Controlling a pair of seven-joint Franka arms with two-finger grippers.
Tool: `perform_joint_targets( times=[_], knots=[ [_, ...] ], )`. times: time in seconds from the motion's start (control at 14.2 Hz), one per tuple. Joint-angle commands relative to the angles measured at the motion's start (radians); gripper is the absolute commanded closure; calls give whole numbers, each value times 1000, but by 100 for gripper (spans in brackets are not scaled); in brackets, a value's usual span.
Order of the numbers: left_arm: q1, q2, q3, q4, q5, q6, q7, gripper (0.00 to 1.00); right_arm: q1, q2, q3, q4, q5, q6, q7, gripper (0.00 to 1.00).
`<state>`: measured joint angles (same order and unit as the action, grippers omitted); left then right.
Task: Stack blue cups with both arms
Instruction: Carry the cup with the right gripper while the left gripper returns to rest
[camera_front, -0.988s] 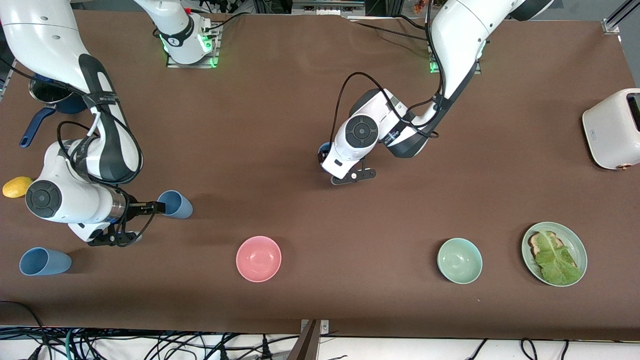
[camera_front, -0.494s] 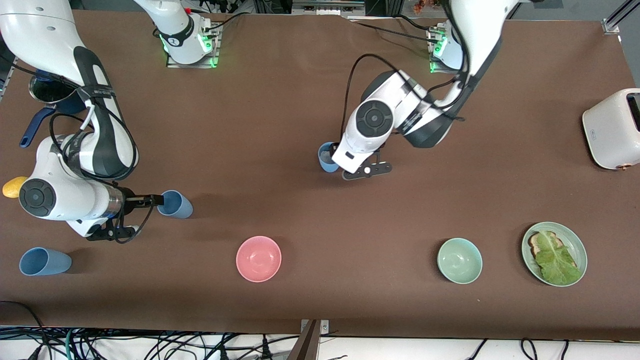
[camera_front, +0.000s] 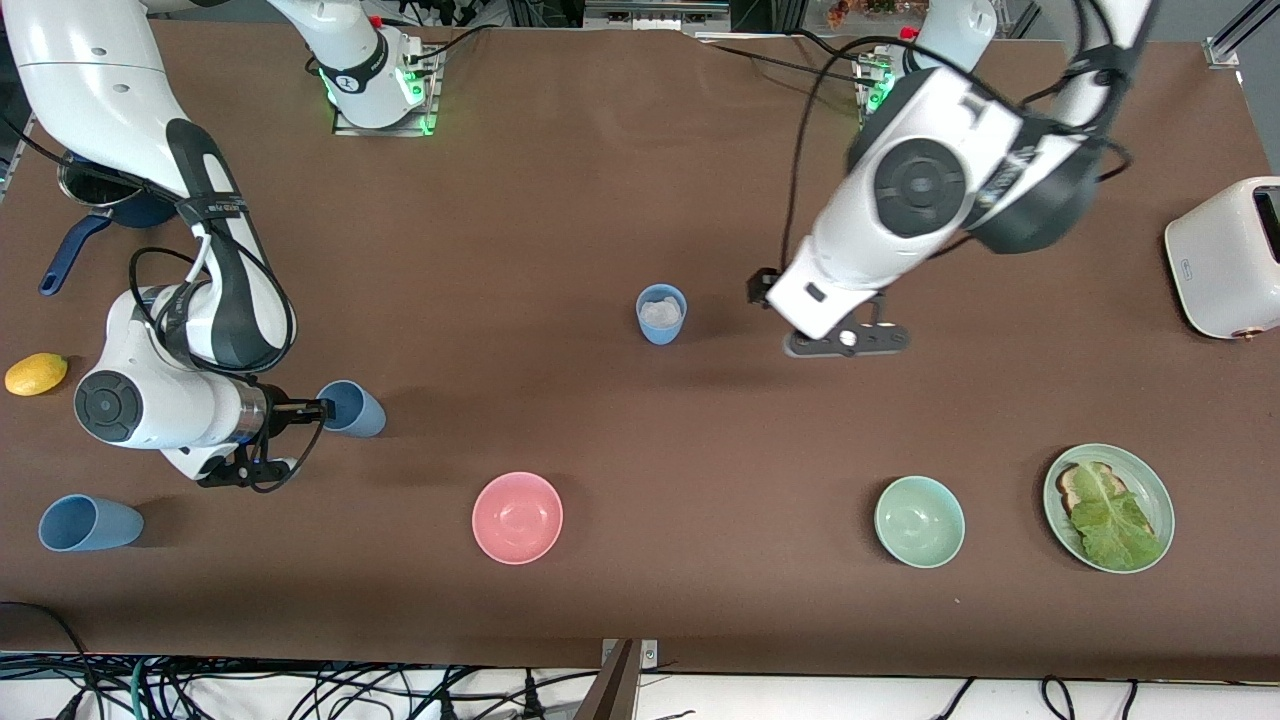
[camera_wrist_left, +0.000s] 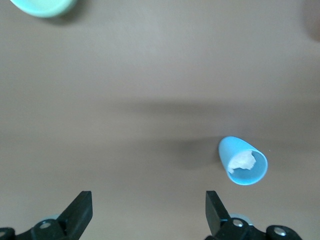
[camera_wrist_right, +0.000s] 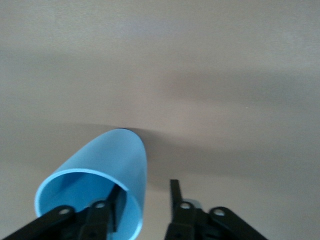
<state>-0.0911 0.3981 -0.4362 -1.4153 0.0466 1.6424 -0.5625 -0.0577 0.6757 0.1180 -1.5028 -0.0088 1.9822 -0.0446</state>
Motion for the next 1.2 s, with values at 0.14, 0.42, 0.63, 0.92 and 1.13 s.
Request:
perform_joint_targets(
  times=[0.14,0.42,0.63,0.92,1.13],
  knots=[
    [94,-36,0,27,16,-87,220,0,27,-19,8,12,26,-6,57,100],
    [79,-207,115,-68,13,-95,364,0,35,-64,46,24,24,-66,64,100],
    [22,-312,281,-140,-3,-95,478,0,90,-56,94,192,13,-198,178,100],
    [16,-427,417,-241,-39,-52,639,0,252,-59,94,263,13,-221,397,100],
    [17,-455,453,-306,-37,58,633,0,384,-58,94,306,13,-224,572,100]
  ],
)
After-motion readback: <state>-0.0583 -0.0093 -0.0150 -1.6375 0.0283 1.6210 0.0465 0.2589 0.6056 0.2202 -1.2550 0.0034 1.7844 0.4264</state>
